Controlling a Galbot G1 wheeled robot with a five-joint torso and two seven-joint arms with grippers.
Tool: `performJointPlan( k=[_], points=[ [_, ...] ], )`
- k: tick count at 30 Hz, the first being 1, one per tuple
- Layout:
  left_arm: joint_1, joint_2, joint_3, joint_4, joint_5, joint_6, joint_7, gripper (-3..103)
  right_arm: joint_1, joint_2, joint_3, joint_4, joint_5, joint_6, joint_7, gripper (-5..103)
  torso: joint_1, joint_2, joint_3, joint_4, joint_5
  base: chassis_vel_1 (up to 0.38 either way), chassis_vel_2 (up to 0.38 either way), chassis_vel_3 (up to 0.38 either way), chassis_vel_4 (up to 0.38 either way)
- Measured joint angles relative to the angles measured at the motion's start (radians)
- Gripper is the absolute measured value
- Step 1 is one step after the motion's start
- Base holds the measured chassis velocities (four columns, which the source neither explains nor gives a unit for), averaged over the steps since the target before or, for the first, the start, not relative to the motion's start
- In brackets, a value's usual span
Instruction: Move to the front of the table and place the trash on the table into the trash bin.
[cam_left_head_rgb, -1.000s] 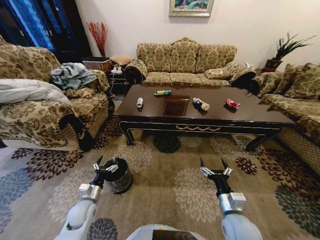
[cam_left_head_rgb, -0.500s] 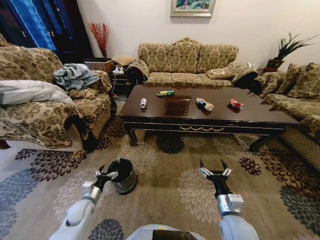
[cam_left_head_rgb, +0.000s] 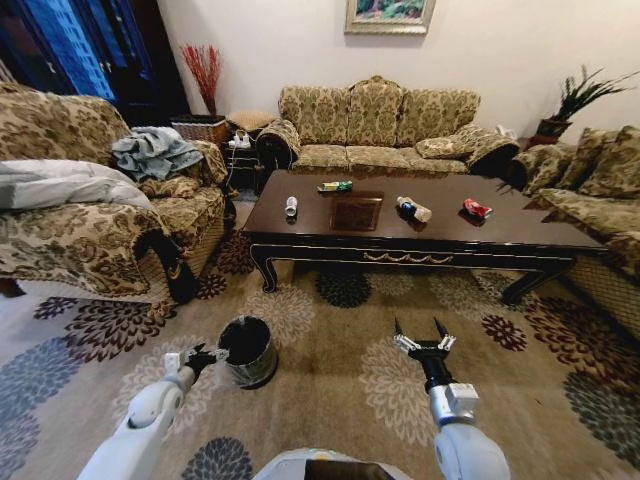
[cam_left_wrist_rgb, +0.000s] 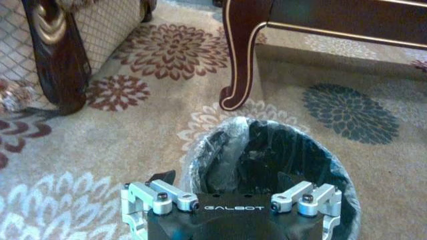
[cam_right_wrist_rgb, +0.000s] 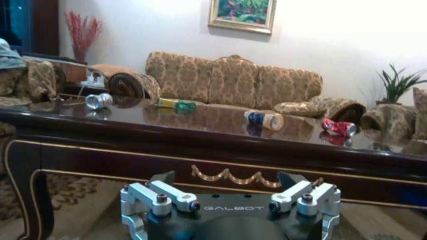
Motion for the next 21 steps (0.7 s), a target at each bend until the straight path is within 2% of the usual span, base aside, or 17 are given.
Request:
performJointPlan(
  k=[4, 16, 21],
  points=[
    [-0.044, 0.001, 0.020, 0.036, 0.017, 0.032, 0.009, 100, 0.008, -0.008, 0.011, -0.004, 0.019, -0.011, 0.010, 100, 0.000, 0.001, 0.000, 0.0002, 0.0007, 0.000, 0.000, 0.000, 0.000],
    [-0.167, 0.012, 0.118, 0.236, 0.021, 0.045, 0.024, 100, 0.025, -0.014, 0.001, 0.001, 0.032, -0.023, 0.023, 100, 0.000, 0.002, 0.001, 0.0003, 0.0004, 0.000, 0.000, 0.000, 0.000],
    [-0.207, 0.001, 0.143, 0.278, 0.030, 0.049, 0.031, 101, 0.032, -0.018, 0.008, -0.002, 0.043, -0.027, 0.034, 100, 0.001, 0.002, 0.001, 0.0002, 0.0004, 0.000, 0.000, 0.000, 0.000]
  ],
)
